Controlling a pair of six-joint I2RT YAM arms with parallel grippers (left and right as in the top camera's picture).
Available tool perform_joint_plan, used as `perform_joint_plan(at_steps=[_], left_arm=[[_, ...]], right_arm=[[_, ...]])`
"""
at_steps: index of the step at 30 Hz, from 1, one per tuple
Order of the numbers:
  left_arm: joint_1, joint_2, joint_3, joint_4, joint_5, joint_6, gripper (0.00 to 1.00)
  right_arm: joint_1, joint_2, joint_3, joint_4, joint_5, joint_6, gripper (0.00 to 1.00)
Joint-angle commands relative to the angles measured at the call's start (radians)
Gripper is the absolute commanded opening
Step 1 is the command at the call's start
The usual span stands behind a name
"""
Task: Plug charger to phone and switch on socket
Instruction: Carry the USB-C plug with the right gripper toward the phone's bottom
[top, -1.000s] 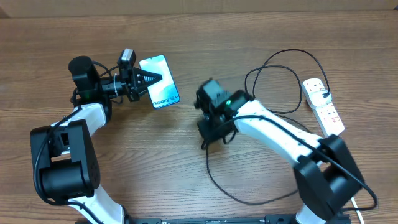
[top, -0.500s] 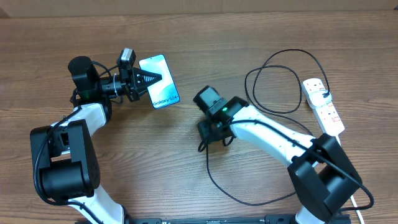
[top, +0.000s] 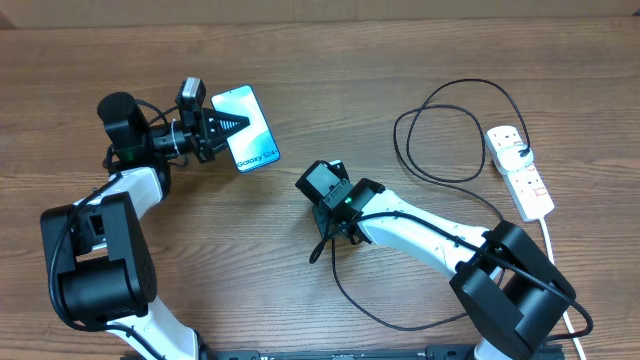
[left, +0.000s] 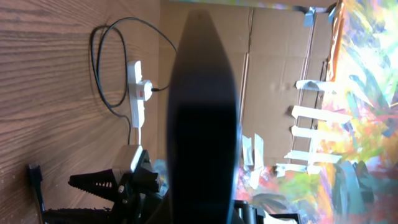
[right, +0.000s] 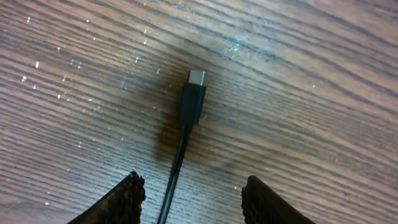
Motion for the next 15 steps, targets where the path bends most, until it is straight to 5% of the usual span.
perform_joint_plan(at_steps=[1,12,15], left_arm=[[0.001,-0.004,0.03,0.007,0.016,-0.028,0.04],[0.001,-0.004,0.03,0.007,0.016,-0.06,0.04],[0.001,-0.004,0.03,0.007,0.013,-0.06,0.04]], right_arm=[[0.002,-0.016,-0.011,-0.012,-0.026,0.009,0.51],[0.022,0.14,-0.027,-0.05,-0.081,0.002,0.32],[0.027,0.168,-0.027,-0.082,-0.067,0.002,0.17]])
